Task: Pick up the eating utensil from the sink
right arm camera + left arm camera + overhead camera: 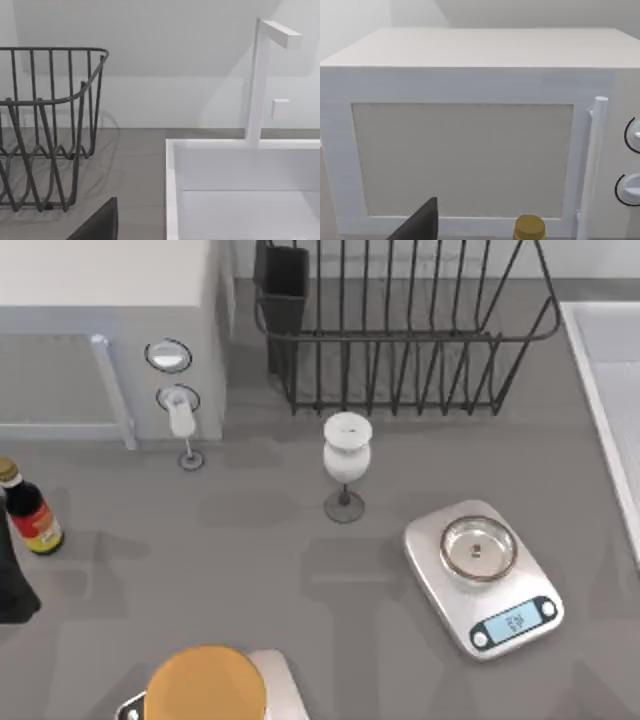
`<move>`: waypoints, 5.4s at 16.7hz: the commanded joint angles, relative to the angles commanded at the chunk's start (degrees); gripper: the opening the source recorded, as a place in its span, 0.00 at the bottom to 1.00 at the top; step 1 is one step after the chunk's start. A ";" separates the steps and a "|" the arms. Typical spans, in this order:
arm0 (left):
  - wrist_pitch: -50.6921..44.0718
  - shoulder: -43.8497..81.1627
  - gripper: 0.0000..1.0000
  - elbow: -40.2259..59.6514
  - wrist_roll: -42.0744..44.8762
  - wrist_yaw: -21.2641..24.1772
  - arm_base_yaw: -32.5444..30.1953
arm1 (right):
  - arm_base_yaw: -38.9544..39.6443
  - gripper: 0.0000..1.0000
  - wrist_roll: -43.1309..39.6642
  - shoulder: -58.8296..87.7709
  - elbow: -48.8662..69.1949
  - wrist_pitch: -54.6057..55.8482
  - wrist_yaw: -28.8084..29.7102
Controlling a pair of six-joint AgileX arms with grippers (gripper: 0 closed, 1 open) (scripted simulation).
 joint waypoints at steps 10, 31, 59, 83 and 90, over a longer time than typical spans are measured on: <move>0.00 0.00 1.00 0.00 0.00 0.00 0.00 | 0.00 1.00 0.00 0.00 0.00 0.00 0.00; 0.00 0.00 1.00 0.00 0.00 0.00 0.00 | -2.10 1.00 -2.13 15.29 13.34 -8.11 -0.08; 0.00 0.00 1.00 0.00 0.00 0.00 0.00 | -19.28 1.00 -18.05 136.25 116.91 -70.66 0.28; 0.00 0.00 1.00 0.00 0.00 0.00 0.00 | -19.21 0.70 -17.86 148.29 104.05 -45.75 0.43; 0.00 0.00 1.00 0.00 0.00 0.00 0.00 | -19.21 0.17 -17.86 148.29 104.05 -45.75 0.43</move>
